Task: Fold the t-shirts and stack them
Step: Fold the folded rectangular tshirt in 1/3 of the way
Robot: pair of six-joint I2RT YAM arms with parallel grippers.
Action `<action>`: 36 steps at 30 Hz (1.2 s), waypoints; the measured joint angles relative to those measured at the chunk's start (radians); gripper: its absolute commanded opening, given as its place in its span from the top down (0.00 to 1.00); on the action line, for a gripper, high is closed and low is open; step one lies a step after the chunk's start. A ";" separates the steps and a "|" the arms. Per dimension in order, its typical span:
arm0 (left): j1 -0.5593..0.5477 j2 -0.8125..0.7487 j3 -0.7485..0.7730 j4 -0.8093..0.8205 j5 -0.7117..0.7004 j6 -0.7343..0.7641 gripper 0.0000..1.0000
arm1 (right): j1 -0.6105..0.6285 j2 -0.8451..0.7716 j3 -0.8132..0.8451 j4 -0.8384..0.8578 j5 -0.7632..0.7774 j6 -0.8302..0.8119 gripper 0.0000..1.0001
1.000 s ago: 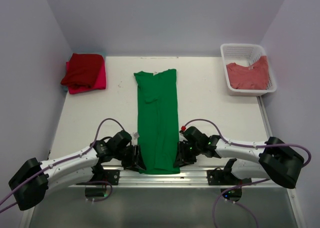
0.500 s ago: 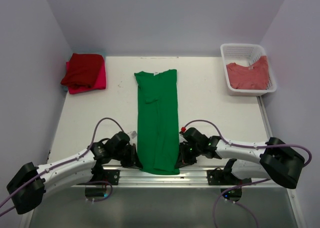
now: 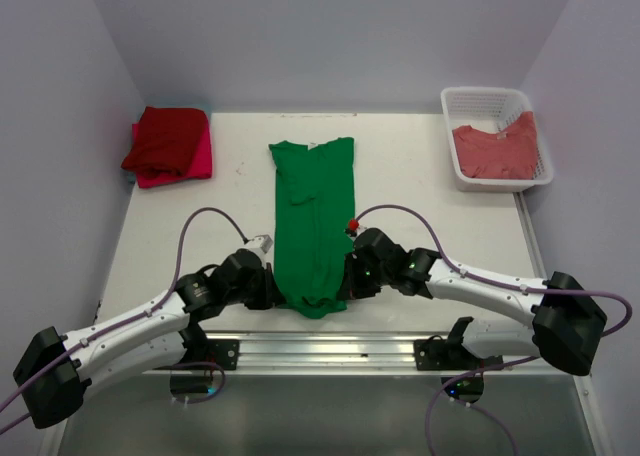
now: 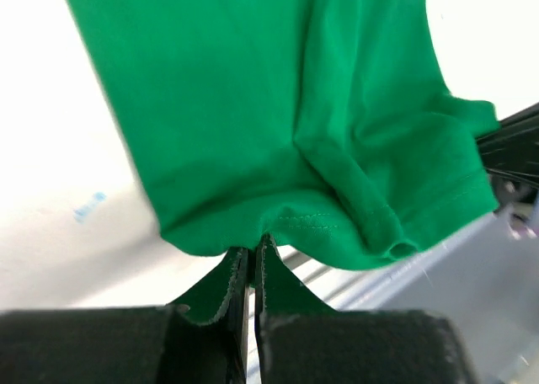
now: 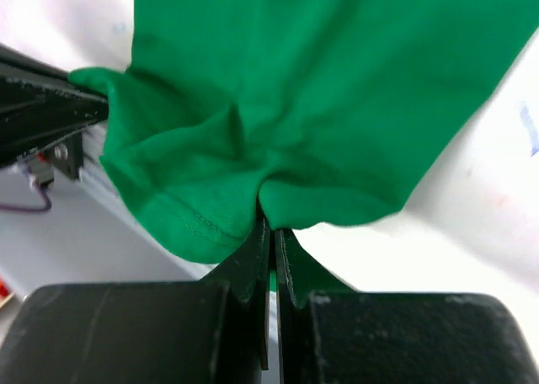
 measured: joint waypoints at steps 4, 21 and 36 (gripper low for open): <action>0.000 0.056 0.080 -0.026 -0.109 0.043 1.00 | -0.031 0.055 0.065 -0.016 0.072 -0.053 1.00; 0.138 0.340 0.214 0.214 -0.355 0.227 1.00 | -0.253 0.242 0.248 0.014 0.201 -0.232 1.00; 0.305 0.695 0.430 0.486 -0.277 0.357 1.00 | -0.329 0.542 0.528 0.055 0.233 -0.315 1.00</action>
